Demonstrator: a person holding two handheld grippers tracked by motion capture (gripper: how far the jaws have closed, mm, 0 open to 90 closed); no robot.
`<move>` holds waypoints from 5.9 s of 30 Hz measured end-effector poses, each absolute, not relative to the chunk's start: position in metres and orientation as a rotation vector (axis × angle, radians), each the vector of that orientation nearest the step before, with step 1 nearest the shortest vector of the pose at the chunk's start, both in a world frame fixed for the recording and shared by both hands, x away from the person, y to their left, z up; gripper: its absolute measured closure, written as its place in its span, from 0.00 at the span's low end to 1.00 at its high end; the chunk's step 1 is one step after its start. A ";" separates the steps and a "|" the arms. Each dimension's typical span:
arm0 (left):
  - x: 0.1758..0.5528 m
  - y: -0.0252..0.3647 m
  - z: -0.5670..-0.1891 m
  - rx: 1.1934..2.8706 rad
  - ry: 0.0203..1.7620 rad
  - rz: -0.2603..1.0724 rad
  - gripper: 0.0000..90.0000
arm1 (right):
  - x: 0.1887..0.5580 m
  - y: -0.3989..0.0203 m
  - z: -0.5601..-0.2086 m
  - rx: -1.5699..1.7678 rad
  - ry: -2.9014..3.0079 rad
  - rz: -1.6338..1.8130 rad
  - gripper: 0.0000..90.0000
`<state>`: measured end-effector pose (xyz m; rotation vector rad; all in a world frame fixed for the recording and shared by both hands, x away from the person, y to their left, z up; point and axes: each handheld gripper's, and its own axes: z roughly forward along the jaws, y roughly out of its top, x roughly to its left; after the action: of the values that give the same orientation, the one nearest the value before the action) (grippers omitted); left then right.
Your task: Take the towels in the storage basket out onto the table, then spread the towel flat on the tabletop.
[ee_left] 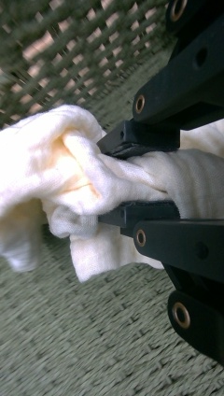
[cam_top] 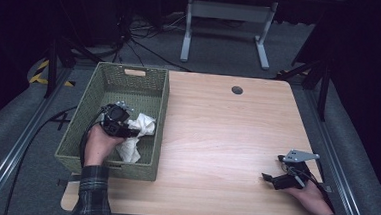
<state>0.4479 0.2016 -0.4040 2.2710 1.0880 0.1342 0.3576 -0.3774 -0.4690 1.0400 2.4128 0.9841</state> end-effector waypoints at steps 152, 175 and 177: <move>0.397 -0.065 -0.414 2.401 0.341 -0.046 0.52 | 0.357 -0.377 -0.469 1.044 2.414 0.983 0.00; 0.393 -0.055 -0.424 2.407 0.328 -0.035 0.92 | 0.358 -0.377 -0.469 1.041 2.416 0.983 0.00; 0.394 -0.054 -0.424 2.398 0.339 -0.052 0.98 | 0.358 -0.377 -0.469 1.041 2.416 0.983 0.00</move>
<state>0.3937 -0.0545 -0.4238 2.3985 0.3391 -0.0524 0.3576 -0.3775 -0.4687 1.0409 2.4157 0.9829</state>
